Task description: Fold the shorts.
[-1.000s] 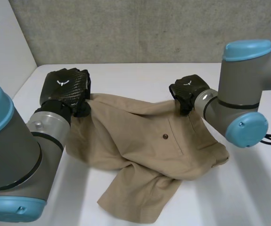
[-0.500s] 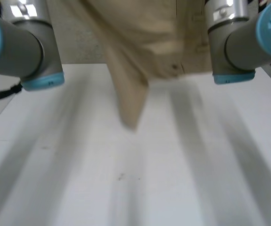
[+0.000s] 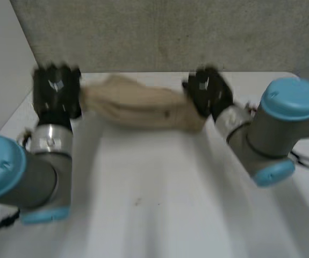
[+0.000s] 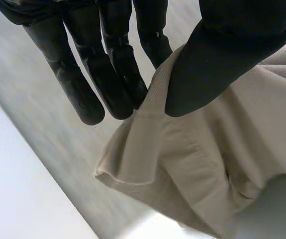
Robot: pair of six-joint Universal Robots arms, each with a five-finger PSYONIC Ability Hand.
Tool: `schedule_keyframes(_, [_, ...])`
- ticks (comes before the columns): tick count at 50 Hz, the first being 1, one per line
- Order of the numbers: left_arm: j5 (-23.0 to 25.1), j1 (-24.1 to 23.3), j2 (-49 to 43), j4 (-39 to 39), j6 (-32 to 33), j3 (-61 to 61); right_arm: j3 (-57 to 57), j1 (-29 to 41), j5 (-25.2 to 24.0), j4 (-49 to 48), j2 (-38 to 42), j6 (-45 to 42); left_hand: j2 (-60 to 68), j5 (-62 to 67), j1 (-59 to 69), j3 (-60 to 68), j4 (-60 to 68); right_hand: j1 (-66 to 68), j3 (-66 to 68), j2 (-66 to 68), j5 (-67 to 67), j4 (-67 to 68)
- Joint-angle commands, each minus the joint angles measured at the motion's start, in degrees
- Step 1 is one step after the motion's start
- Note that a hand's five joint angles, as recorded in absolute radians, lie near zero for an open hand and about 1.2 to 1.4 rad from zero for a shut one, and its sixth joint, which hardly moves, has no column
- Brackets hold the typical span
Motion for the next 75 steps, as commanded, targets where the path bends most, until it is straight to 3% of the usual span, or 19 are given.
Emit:
schedule_keyframes(1, [0.0, -2.8, -2.8, -18.7, 0.5, -3.0, 2.9, -0.2, 1.6, 13.3, 1.3, 0.7, 11.1, 12.9, 15.4, 11.5, 11.4, 23.9, 12.5, 12.5, 14.1, 11.8])
schedule_keyframes(9, [0.1, -3.7, 2.3, -41.2, -0.1, -3.7, 8.7, -0.6, 2.5, 25.2, -5.8, 5.2, 11.1, 12.9, 15.4, 11.5, 11.4, 23.9, 12.5, 12.5, 14.1, 11.8])
schedule_keyframes(16, [0.4, -3.9, 9.3, -48.6, -0.1, -6.5, 15.2, -0.9, 1.0, 29.4, -11.1, 5.4, 11.1, 12.9, 15.4, 11.5, 11.4, 23.9, 12.5, 12.5, 14.1, 11.8])
schedule_keyframes(19, [0.4, -4.8, 13.4, -50.8, 0.1, -7.4, 18.5, -0.8, 0.7, 33.2, -15.5, 2.3, 11.1, 12.9, 15.4, 11.5, 11.4, 23.9, 12.5, 12.5, 14.1, 11.8])
schedule_keyframes(23, [2.8, -7.0, 18.5, -57.7, 0.6, -7.1, 21.8, -1.1, 0.7, 44.0, -20.1, -8.8, 11.1, 12.9, 15.4, 11.5, 11.4, 23.9, 12.5, 12.5, 14.1, 11.8])
schedule_keyframes(26, [8.0, -7.4, 21.4, -65.5, 0.7, -5.6, 23.2, -3.7, 0.4, 51.7, -22.9, -16.2, 11.1, 12.9, 15.4, 11.5, 11.4, 23.9, 12.5, 12.5, 14.1, 11.8])
schedule_keyframes(29, [12.4, -7.2, 21.8, -68.3, 1.1, -3.4, 21.9, -6.1, -1.2, 52.2, -23.8, -17.0, 11.1, 12.9, 15.4, 11.5, 11.4, 23.9, 12.5, 12.5, 14.1, 11.8])
schedule_keyframes(34, [13.9, -2.4, 18.2, -62.6, 5.5, 1.0, 16.2, -7.2, -2.4, 48.1, -21.7, -12.9, 11.1, 12.9, 15.4, 11.5, 11.4, 23.9, 12.5, 12.5, 14.1, 11.8])
schedule_keyframes(39, [13.5, 0.0, 6.3, -49.6, 11.8, 9.3, 6.8, -6.5, -0.8, 41.9, -10.8, -4.5, 11.1, 12.9, 15.4, 11.5, 11.4, 23.9, 12.5, 12.5, 14.1, 11.8])
schedule_keyframes(44, [11.6, -0.2, -8.9, -35.7, 16.3, 23.6, -2.0, -5.7, 5.5, 37.4, -4.3, -0.4, 11.1, 12.9, 15.4, 11.5, 11.4, 23.9, 12.5, 12.5, 14.1, 11.8])
schedule_keyframes(51, [11.7, -0.9, -27.5, -30.9, 21.5, 42.1, -8.1, -5.2, 13.2, 22.4, 2.9, -1.3, 11.1, 12.9, 15.4, 11.5, 11.4, 23.9, 12.5, 12.5, 14.1, 11.8])
schedule_keyframes(56, [11.8, -0.9, -39.0, -27.8, 23.9, 53.3, -10.2, -4.4, 14.1, 13.7, 8.3, -2.4, 11.1, 12.9, 15.4, 11.5, 11.4, 23.9, 12.5, 12.5, 14.1, 11.8])
schedule_keyframes(61, [12.6, -1.1, -42.4, -23.7, 23.5, 53.8, -12.0, -3.7, 14.6, 11.7, 13.3, -6.4, 10.0, 11.8, 14.3, 10.4, 10.2, 23.9, 12.5, 12.5, 14.1, 11.8])
schedule_keyframes(62, [13.0, -1.1, -42.6, -22.8, 23.4, 53.6, -12.2, -3.6, 14.7, 11.6, 13.8, -7.1, 4.2, 6.0, 8.5, 4.5, 4.4, 13.2, 1.7, 1.7, 3.3, 1.1])
schedule_keyframes(63, [13.4, -1.2, -42.7, -21.9, 23.5, 53.4, -12.5, -3.4, 15.5, 11.1, 14.1, -7.7, -4.2, -2.4, 0.1, -3.8, -4.0, -15.2, -26.7, -26.7, -25.1, -27.4])
schedule_keyframes(64, [13.9, -1.4, -42.6, -20.2, 23.5, 52.8, -12.6, -3.4, 16.1, 10.6, 14.1, -7.5, -30.8, -29.0, -26.5, -30.4, -30.5, -27.4, -38.8, -38.8, -37.2, -39.5])
schedule_keyframes(66, [13.8, -1.6, -42.4, -18.4, 23.6, 52.1, -12.5, -3.2, 17.6, 8.8, 13.9, -7.0, -55.5, -53.7, -51.2, -55.1, -55.3, -46.1, -57.5, -57.5, -55.9, -58.2])
schedule_keyframes(70, [13.7, -2.1, -40.9, -12.9, 23.5, 50.2, -10.7, -3.1, 20.3, 2.8, 10.1, -4.3, -58.9, -57.1, -54.6, -58.5, -58.6, -46.1, -57.5, -57.5, -55.9, -58.2])
schedule_keyframes(75, [13.2, -1.6, -33.9, -8.1, 23.3, 44.1, -5.7, -3.1, 19.3, 0.5, 1.9, -0.5, -58.9, -57.1, -54.6, -58.5, -58.6, -46.1, -57.5, -57.5, -55.9, -58.2])
